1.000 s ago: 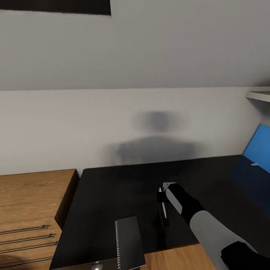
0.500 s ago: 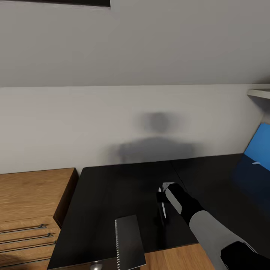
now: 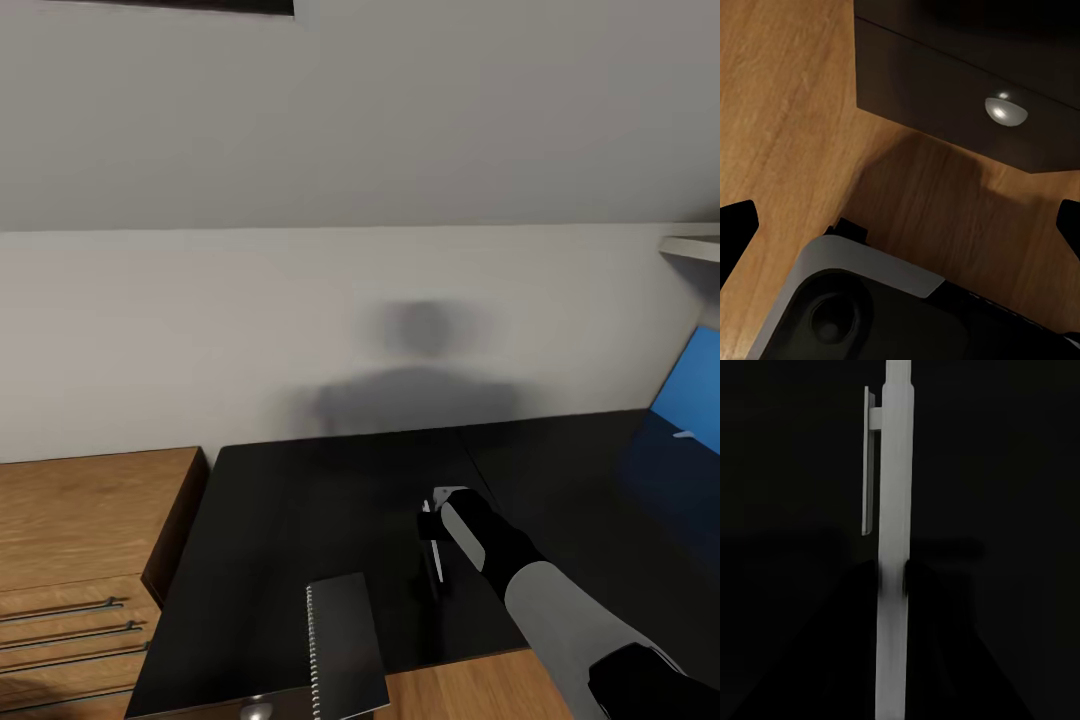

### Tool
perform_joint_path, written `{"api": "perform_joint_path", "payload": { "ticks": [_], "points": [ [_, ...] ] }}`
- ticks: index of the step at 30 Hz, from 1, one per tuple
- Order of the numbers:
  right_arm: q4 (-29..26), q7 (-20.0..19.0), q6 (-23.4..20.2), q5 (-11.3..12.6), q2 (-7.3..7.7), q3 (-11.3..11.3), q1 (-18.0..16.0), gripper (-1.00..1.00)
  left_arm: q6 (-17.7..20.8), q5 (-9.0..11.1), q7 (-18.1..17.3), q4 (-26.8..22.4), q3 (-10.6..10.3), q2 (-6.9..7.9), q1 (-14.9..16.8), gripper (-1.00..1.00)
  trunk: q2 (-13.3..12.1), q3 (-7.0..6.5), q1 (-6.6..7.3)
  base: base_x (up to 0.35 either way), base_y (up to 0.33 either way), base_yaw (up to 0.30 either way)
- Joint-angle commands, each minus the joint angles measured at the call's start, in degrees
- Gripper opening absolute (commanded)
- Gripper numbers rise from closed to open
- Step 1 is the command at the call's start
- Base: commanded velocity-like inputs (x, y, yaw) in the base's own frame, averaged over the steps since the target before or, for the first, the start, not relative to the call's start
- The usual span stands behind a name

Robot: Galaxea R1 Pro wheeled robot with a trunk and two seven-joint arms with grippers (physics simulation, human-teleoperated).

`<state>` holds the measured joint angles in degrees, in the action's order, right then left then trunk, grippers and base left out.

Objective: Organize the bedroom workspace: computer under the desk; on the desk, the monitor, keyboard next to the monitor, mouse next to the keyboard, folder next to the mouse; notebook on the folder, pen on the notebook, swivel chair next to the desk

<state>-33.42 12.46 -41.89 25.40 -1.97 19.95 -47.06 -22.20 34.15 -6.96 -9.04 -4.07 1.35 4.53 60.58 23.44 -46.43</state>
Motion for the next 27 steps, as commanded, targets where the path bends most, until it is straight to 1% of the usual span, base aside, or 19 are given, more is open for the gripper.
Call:
{"api": "perform_joint_path", "payload": {
  "ticks": [1,19,27],
  "points": [
    [-0.1,0.5,-0.1,0.7,0.04,0.3,0.0,-1.0,-0.2,0.6,-0.2,0.1,-0.4,0.03,0.0,1.0,0.0,0.06,0.0,0.0,0.0,0.0],
    [-0.1,0.5,-0.1,0.6,0.04,0.3,0.0,-1.0,-0.2,0.6,-0.2,0.1,-0.4,0.04,0.0,1.0,7.3,3.29,-3.96,0.0,0.0,0.0],
    [-0.1,0.5,-0.1,0.6,0.04,0.3,0.0,-1.0,-0.2,0.6,-0.2,0.1,-0.4,0.05,0.0,1.0,7.3,3.29,-3.96,0.0,0.0,0.0]
  ]
}}
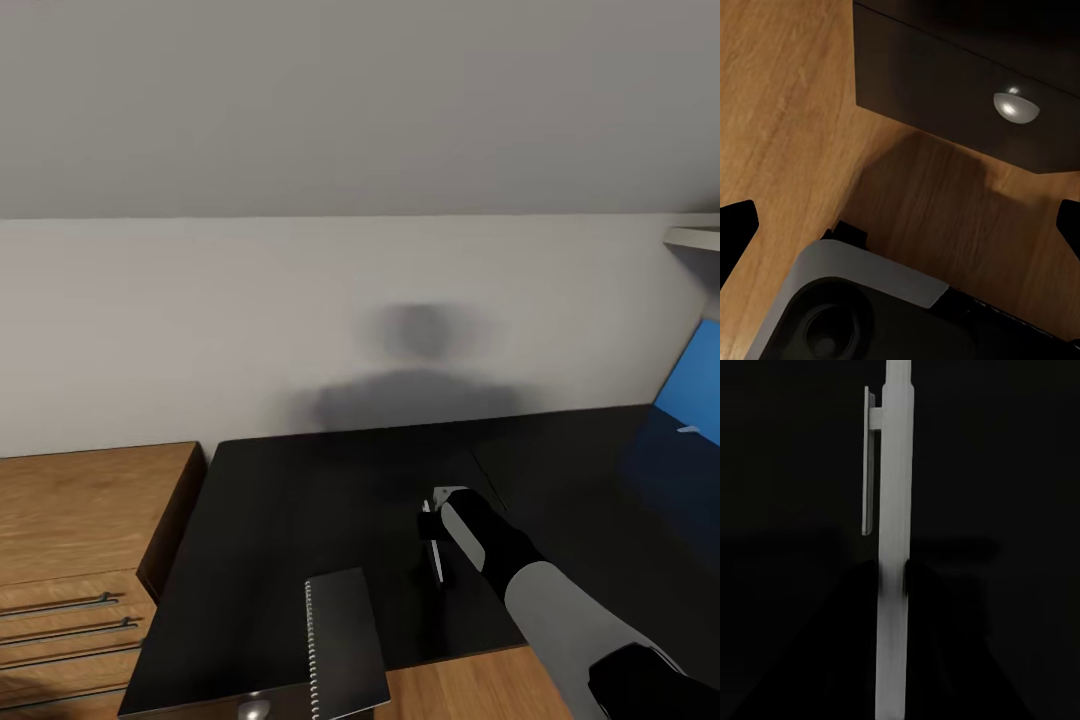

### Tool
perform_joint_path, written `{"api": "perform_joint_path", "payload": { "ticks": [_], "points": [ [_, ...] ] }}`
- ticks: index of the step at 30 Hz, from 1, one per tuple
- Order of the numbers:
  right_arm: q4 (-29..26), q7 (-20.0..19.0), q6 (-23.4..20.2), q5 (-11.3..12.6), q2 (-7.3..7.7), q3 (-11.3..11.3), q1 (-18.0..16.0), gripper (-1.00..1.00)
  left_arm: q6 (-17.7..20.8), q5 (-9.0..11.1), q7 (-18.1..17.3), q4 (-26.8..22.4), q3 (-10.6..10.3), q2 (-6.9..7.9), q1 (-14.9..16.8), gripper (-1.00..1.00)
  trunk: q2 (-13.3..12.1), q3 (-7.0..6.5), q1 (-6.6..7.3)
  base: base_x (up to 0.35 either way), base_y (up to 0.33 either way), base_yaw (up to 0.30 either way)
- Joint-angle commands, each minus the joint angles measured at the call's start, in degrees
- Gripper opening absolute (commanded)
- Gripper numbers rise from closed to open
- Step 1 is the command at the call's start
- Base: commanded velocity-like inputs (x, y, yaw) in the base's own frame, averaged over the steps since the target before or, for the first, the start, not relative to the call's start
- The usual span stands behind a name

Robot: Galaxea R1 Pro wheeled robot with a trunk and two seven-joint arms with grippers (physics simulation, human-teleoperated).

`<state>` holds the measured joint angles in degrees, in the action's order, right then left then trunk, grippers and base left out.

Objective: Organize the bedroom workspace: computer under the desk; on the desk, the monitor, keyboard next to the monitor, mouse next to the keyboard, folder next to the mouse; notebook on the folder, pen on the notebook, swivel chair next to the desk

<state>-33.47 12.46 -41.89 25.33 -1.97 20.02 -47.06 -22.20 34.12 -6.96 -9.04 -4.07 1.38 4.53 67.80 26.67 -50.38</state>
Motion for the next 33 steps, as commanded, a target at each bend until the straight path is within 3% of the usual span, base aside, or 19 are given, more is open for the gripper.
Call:
{"api": "perform_joint_path", "payload": {
  "ticks": [1,9,10,33],
  "points": [
    [-0.1,0.5,-0.1,0.7,0.04,0.3,0.0,-1.0,-0.2,0.6,-0.2,0.1,-0.4,0.03,0.0,1.0,0.0,0.06,0.0,0.0,0.0,0.0],
    [-0.1,0.6,-0.1,0.7,0.04,0.2,0.0,-1.0,-0.2,0.6,-0.2,0.1,-0.4,0.03,0.0,1.0,0.0,0.06,0.0,0.0,0.0,0.0],
    [-0.1,0.6,-0.1,0.7,0.04,0.2,0.0,1.0,-0.2,0.6,-0.2,0.1,-0.4,0.03,0.0,1.0,0.0,0.06,0.0,0.0,0.0,0.0],
    [-0.2,0.6,-0.2,0.8,0.1,0.2,-0.1,1.0,-0.2,0.6,-0.3,0.1,-0.4,0.03,0.0,1.0,0.0,0.06,0.0,0.0,0.0,0.0]
  ]
}}
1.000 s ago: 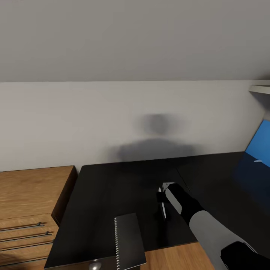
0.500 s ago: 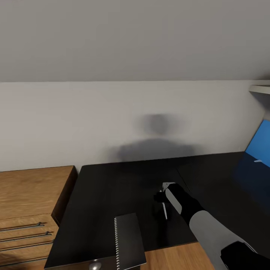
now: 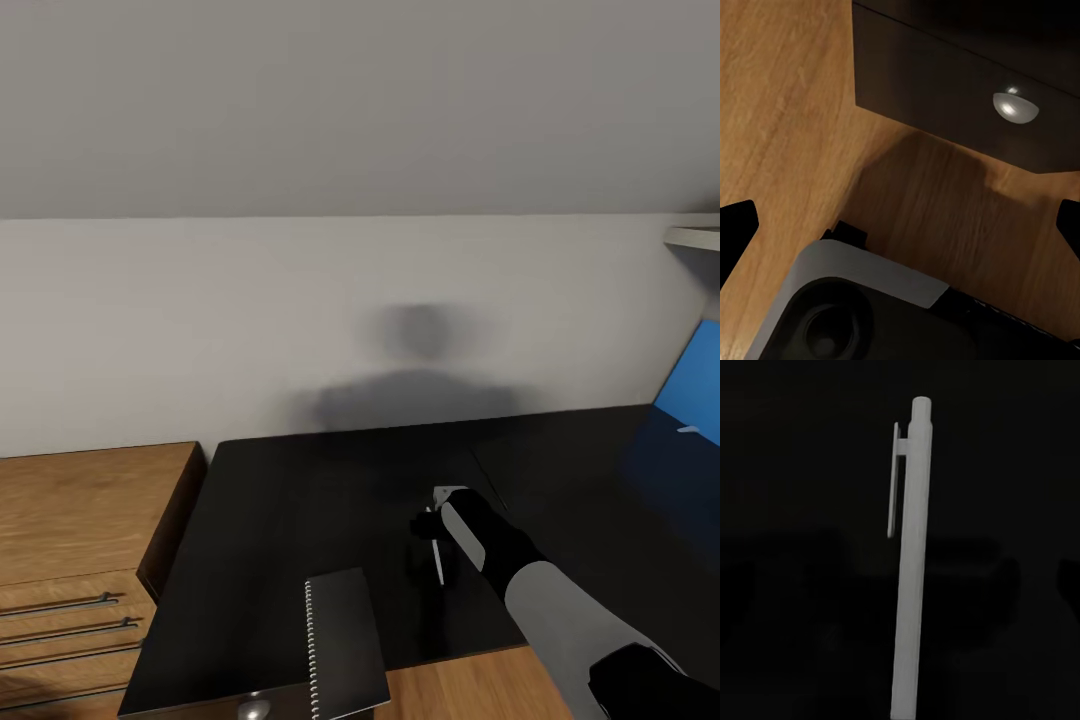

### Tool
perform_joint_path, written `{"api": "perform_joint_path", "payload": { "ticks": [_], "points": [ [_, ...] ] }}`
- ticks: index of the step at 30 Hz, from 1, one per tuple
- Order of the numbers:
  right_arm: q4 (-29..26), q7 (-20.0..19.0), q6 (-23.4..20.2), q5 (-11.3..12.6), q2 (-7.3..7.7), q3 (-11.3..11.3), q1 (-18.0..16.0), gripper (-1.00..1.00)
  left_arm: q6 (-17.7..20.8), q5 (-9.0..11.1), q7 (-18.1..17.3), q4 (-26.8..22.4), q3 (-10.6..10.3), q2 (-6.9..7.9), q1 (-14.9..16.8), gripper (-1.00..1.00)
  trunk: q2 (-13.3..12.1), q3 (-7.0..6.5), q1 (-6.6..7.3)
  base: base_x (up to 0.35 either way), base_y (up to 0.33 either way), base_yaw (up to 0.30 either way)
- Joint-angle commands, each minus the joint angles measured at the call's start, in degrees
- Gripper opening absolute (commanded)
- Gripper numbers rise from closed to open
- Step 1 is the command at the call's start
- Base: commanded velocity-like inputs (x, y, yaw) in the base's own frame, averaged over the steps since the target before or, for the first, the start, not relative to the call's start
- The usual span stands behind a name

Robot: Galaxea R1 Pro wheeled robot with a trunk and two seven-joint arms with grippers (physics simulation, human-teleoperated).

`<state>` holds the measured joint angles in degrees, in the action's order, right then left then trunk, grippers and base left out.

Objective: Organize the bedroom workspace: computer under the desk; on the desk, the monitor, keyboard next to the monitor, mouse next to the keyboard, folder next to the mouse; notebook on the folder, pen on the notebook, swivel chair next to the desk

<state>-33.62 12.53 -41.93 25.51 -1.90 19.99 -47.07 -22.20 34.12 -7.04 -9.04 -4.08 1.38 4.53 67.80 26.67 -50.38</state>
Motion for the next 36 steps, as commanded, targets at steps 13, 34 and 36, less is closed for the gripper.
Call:
{"api": "perform_joint_path", "payload": {
  "ticks": [13,34,36],
  "points": [
    [-2.3,0.7,0.5,0.9,-0.08,-0.1,-0.1,1.0,-0.2,0.6,-0.3,0.1,-0.4,0.03,0.0,1.0,0.0,0.04,0.0,0.0,0.0,0.089],
    [-1.5,0.5,4.9,0.6,0.06,-0.1,0.0,1.0,-0.2,0.6,-0.3,0.1,-0.4,0.03,0.0,1.0,0.0,0.03,0.0,-0.215,0.022,0.015],
    [-1.5,0.5,5.1,0.6,0.06,-0.1,0.0,1.0,-0.2,0.6,-0.3,0.1,-0.4,0.03,0.0,1.0,0.0,0.03,0.0,-0.332,0.121,0.0]
  ]
}}
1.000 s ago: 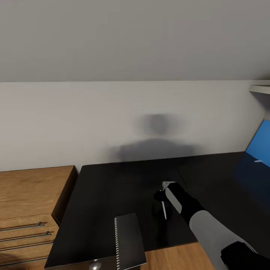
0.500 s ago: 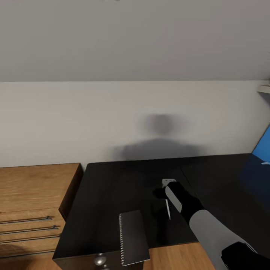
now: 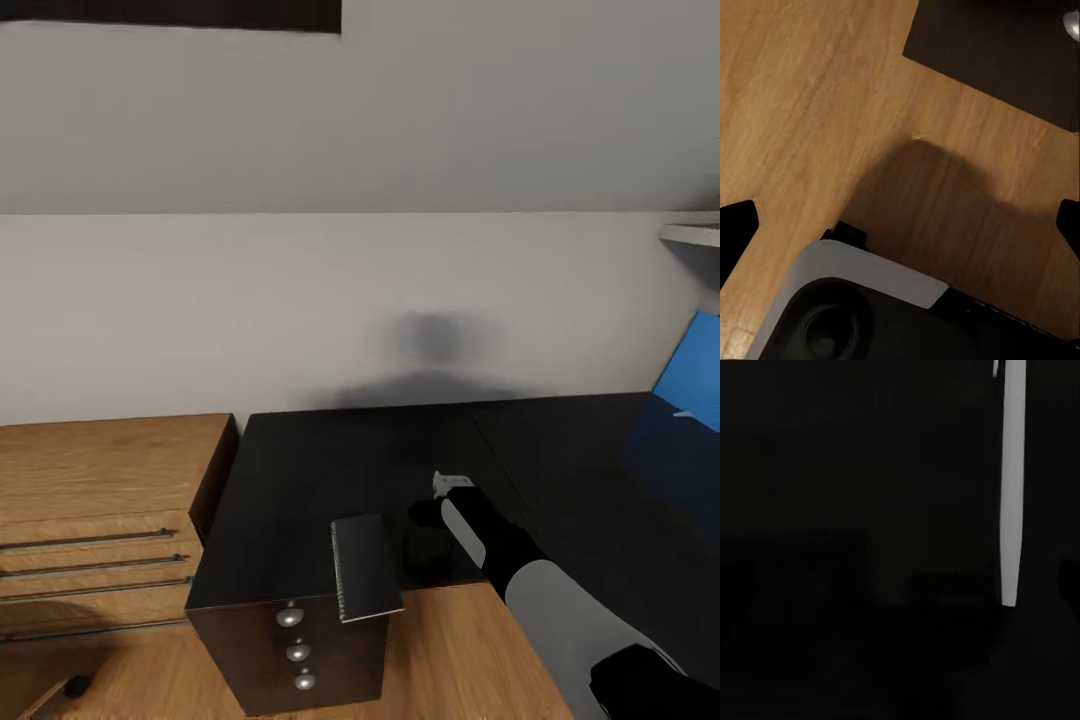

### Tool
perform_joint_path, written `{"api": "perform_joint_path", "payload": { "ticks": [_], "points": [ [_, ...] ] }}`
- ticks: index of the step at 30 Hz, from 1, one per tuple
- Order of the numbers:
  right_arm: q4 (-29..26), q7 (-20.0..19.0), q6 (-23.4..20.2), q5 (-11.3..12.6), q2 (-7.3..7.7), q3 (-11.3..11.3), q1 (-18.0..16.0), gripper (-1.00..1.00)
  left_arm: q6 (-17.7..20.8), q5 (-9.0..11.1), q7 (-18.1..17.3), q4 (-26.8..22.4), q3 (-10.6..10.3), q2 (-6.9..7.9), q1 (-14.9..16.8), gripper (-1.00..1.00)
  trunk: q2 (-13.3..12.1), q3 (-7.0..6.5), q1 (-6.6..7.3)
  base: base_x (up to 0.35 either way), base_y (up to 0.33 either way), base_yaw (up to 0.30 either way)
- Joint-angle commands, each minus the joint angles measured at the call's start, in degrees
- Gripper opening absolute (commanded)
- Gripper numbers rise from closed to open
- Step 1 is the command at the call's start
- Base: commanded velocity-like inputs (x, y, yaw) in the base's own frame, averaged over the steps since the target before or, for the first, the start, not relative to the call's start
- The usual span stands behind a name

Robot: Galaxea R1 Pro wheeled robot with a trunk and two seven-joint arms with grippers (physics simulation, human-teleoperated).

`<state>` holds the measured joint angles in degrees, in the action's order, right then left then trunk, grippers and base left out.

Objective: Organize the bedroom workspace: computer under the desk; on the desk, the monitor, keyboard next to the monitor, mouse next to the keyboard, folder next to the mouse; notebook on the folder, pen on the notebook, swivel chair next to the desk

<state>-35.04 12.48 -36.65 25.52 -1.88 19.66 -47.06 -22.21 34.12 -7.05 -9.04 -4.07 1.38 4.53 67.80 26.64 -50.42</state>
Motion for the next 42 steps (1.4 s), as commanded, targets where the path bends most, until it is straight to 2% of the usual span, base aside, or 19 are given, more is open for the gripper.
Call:
{"api": "perform_joint_path", "payload": {
  "ticks": [1,13,32,42],
  "points": [
    [0.0,0.5,0.0,0.6,0.03,0.3,0.0,1.0,-0.2,0.6,-0.2,0.1,-0.4,0.03,0.0,1.0,0.0,0.06,0.04,-0.333,0.131,0.0],
    [1.1,0.5,2.9,0.6,0.08,0.2,0.0,1.0,-0.2,0.6,-0.2,0.1,-0.4,0.03,0.0,1.0,0.0,0.06,0.04,-0.334,0.128,0.0],
    [1.8,0.8,5.9,0.4,0.47,0.2,0.0,1.0,-0.2,0.6,-0.2,0.1,-0.4,0.03,0.0,1.0,0.0,0.06,0.04,-0.331,0.009,0.0],
    [3.9,0.8,9.9,0.3,0.48,0.3,0.0,1.0,-0.2,0.5,-0.2,0.1,-0.4,0.03,0.0,1.0,0.0,0.06,0.04,-0.119,0.0,0.0]
  ]
}}
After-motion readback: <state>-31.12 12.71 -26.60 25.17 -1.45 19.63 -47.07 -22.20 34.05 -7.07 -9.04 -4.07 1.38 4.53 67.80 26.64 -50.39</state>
